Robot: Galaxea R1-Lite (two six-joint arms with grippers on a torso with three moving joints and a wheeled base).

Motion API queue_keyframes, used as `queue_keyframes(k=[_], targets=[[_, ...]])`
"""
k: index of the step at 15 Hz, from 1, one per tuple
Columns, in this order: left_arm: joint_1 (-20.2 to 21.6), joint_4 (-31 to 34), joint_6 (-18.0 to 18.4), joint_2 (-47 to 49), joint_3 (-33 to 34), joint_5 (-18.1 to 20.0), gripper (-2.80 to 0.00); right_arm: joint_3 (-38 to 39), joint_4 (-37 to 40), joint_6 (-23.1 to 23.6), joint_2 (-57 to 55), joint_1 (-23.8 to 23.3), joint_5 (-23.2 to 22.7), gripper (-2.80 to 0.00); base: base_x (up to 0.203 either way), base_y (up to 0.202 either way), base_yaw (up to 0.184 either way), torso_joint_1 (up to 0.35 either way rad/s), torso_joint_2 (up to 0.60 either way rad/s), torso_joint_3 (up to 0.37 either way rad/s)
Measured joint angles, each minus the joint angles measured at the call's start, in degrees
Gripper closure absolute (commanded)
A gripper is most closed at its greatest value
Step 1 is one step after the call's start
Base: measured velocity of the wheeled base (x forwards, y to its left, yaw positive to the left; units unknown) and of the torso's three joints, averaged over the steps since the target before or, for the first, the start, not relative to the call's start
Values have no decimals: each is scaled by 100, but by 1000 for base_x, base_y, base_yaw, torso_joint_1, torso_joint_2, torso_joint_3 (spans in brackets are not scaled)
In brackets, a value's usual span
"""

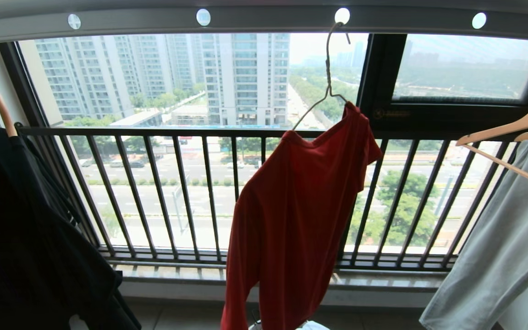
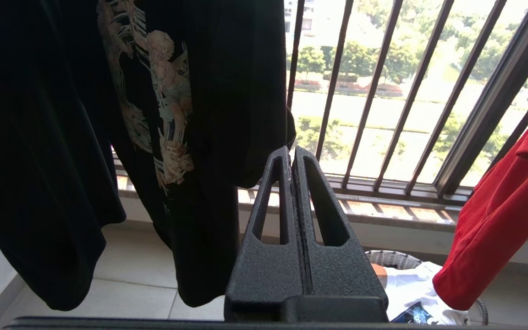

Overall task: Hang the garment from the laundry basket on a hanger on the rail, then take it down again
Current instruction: Take the clothes off the clothes rack

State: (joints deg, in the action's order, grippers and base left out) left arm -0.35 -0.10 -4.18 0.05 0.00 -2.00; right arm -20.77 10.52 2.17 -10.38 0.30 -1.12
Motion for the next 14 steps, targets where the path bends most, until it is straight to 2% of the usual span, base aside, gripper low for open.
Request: queue_keyframes(k=[4, 9, 14], targets=[[-2, 0, 2, 0, 0, 2, 0, -1459, 619, -173, -1130, 0, -132, 0, 0, 0, 0, 0, 0, 0], [0, 0, 0, 0, 0, 2, 0, -2874, 1272, -473, -2571, 11, -392, 0, 0, 0, 0, 0, 0, 0], [2, -1, 0, 0, 0, 2, 0, -4206, 1947, -486, -3539, 147, -989, 0, 0, 0, 0, 0, 0, 0]])
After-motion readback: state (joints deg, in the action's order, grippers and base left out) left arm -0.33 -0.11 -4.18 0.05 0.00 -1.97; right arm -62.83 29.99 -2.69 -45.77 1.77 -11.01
